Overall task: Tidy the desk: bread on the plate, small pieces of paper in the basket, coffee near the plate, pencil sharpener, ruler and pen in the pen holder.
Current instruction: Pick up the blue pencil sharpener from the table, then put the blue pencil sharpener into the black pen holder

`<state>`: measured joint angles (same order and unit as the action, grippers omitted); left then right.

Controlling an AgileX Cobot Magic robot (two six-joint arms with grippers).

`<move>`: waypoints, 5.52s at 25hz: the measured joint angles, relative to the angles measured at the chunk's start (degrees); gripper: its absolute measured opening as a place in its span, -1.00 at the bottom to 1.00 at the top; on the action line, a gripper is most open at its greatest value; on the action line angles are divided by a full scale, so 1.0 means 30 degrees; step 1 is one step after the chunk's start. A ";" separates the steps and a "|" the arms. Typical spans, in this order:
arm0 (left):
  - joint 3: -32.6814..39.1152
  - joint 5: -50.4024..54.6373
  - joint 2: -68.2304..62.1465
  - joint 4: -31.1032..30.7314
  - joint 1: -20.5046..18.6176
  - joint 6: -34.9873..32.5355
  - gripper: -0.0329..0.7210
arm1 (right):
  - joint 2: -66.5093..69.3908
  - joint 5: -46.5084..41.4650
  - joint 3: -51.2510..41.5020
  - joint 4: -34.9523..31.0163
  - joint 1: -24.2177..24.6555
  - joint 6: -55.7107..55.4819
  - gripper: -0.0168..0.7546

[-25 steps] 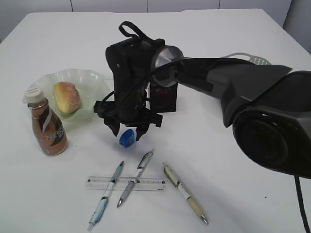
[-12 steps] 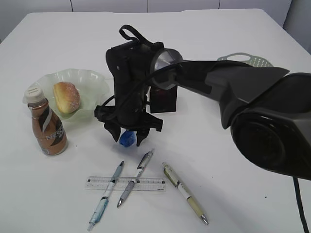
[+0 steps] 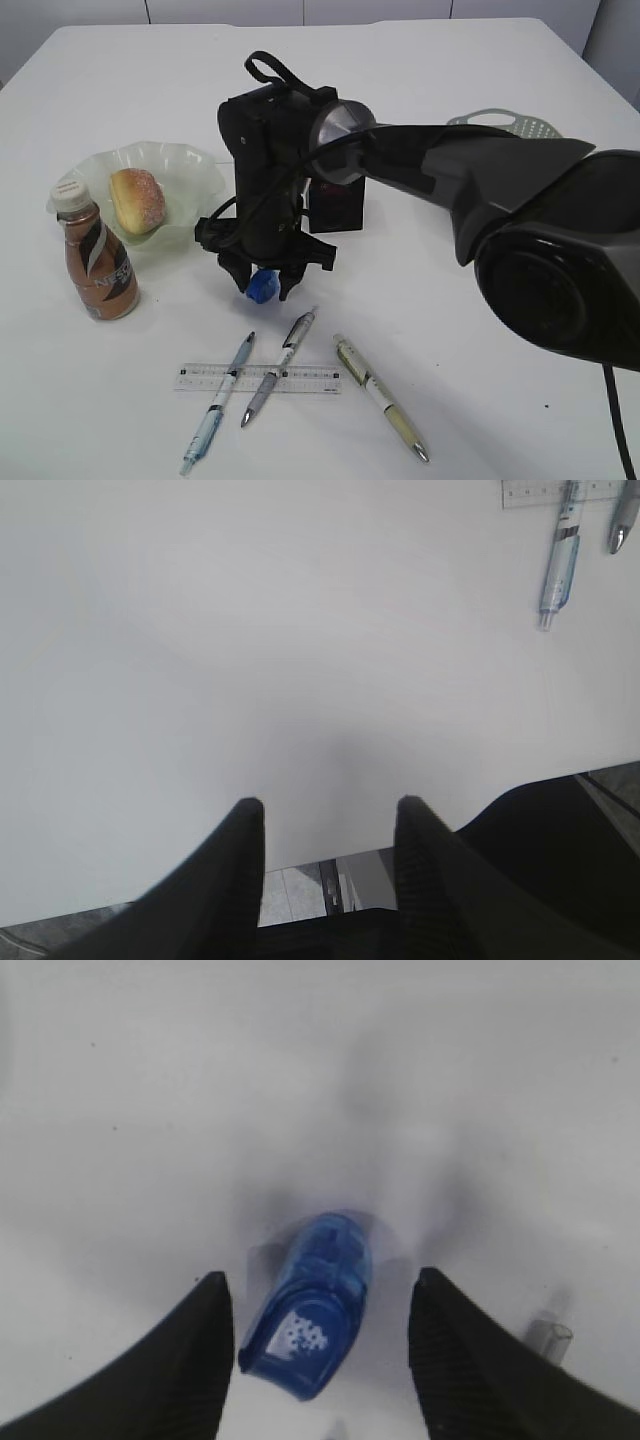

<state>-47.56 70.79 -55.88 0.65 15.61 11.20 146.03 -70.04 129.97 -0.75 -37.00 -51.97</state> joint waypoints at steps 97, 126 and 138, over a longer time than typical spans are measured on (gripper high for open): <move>0.0000 -0.0860 0.0000 0.1532 0.0000 0.0000 -0.10 | -1.0475 3.0922 -1.7863 0.5169 0.6365 1.5044 -0.45; 0.0000 -0.0931 0.0000 0.1574 0.0000 0.0000 -0.10 | -0.7019 3.2701 -1.7364 0.4592 0.6395 1.3778 -0.45; 0.0000 -0.0993 0.0000 0.1578 0.0000 0.0000 -0.10 | -0.7019 3.0082 -1.5619 0.7907 0.6361 1.0352 -0.45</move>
<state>-47.56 67.81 -55.88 5.38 15.61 11.20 124.98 20.21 83.11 22.97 -17.92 -20.91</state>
